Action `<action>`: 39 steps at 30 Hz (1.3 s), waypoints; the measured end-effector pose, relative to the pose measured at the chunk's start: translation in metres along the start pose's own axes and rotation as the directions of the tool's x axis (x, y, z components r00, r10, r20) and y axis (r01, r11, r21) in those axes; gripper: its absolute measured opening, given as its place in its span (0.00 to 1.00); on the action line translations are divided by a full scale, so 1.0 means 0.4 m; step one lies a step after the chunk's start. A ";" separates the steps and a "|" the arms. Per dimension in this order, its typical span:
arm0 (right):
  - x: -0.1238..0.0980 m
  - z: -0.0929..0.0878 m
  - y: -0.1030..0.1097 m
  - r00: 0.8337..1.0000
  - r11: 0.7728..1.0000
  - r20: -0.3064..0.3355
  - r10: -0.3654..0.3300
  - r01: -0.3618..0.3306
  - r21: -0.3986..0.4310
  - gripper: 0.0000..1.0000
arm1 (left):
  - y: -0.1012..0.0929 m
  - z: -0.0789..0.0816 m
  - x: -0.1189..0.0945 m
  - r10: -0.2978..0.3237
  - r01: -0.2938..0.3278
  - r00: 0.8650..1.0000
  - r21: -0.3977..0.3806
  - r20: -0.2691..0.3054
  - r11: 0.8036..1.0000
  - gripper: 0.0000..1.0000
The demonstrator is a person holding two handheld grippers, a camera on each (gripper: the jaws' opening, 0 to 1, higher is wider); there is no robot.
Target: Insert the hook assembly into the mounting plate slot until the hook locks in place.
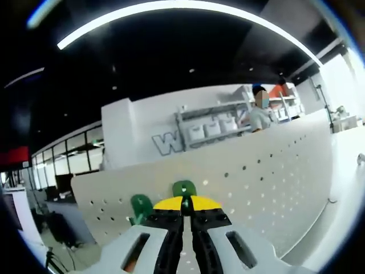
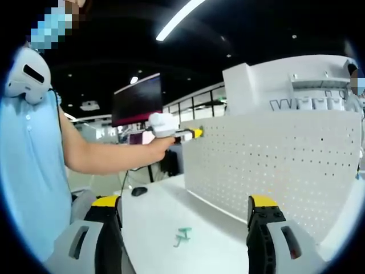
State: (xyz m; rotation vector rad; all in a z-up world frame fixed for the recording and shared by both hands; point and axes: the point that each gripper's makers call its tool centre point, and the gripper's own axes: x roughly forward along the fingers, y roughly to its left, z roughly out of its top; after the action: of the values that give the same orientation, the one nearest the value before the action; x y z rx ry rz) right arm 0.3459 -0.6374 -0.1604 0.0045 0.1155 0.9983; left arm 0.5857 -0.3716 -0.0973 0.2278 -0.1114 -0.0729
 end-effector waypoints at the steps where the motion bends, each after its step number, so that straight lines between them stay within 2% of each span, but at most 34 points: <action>1: -0.001 -0.001 0.000 1.000 1.000 -0.001 0.000 0.000 0.001 0.92 | 0.000 0.000 0.000 0.000 0.000 1.000 0.002 0.000 1.000 0.03; 21: 0.003 -0.009 0.001 1.000 1.000 -0.004 0.002 -0.002 0.012 0.92 | -0.002 -0.008 0.006 0.004 -0.003 1.000 0.126 -0.009 0.992 0.04; 24: 0.002 -0.009 0.002 1.000 1.000 -0.003 0.004 -0.004 0.012 0.92 | -0.003 -0.012 0.007 0.006 -0.004 1.000 0.096 -0.018 0.995 0.04; 30: 0.000 -0.007 0.000 1.000 1.000 0.000 0.002 -0.002 0.010 0.92 | -0.003 -0.012 0.005 0.002 0.000 1.000 0.110 -0.023 0.994 0.04; 34: 0.002 -0.007 0.002 1.000 1.000 -0.001 0.004 -0.004 0.009 0.91 | 0.000 -0.015 0.004 -0.002 0.004 1.000 0.076 -0.031 0.997 0.07; 39: 0.003 -0.008 0.003 1.000 1.000 -0.003 0.005 -0.005 0.009 0.91 | -0.001 -0.013 0.003 -0.006 0.009 1.000 0.081 -0.028 0.997 0.09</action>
State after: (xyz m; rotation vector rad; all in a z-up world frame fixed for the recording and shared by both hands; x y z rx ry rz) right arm 0.3451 -0.6358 -0.1636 0.0115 0.1224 1.0030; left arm 0.5876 -0.3711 -0.1023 0.3106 -0.0862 -0.0728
